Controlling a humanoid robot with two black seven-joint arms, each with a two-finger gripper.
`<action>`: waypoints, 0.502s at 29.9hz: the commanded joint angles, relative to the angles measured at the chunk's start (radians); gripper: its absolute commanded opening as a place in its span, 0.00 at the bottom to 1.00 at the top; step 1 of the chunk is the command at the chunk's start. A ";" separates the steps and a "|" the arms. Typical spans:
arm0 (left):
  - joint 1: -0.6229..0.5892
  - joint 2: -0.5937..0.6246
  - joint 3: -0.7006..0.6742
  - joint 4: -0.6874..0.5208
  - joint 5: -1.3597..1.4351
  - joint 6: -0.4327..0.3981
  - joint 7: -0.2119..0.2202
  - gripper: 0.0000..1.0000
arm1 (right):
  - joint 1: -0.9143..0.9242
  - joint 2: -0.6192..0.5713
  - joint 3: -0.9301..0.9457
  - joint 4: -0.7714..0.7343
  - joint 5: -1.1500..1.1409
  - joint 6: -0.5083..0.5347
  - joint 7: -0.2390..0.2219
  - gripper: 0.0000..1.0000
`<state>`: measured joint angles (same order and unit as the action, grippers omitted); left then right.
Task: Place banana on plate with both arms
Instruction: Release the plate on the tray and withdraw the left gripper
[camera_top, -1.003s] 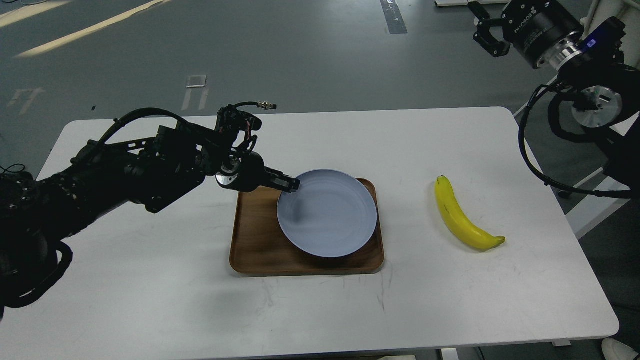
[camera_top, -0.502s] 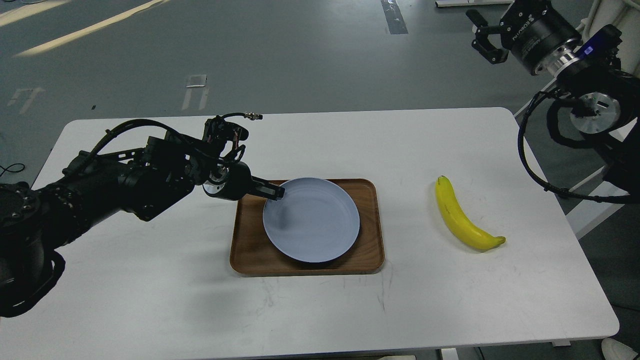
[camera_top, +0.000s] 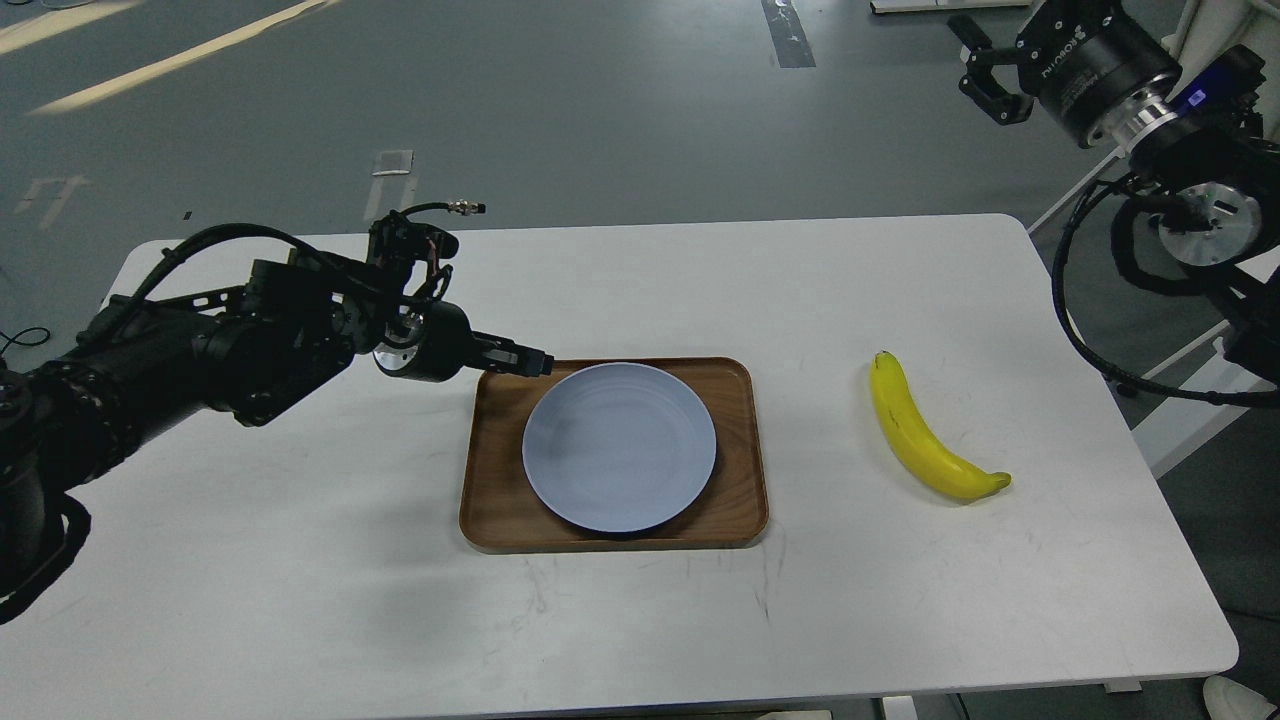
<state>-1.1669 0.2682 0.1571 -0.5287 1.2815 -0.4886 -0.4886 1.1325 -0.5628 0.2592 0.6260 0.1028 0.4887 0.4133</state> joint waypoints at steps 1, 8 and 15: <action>-0.071 0.066 -0.008 -0.004 -0.303 0.000 0.000 0.98 | 0.000 -0.060 0.000 0.035 0.000 0.000 -0.001 1.00; -0.059 0.221 -0.060 -0.008 -0.940 0.000 0.000 0.98 | -0.048 -0.164 -0.002 0.133 -0.015 0.000 0.002 1.00; 0.080 0.292 -0.250 0.004 -1.059 0.000 0.000 0.98 | -0.152 -0.216 -0.002 0.181 -0.251 0.000 0.009 1.00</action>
<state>-1.1710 0.5321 0.0106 -0.5377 0.2414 -0.4885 -0.4886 1.0217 -0.7662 0.2570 0.7912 -0.0211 0.4887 0.4196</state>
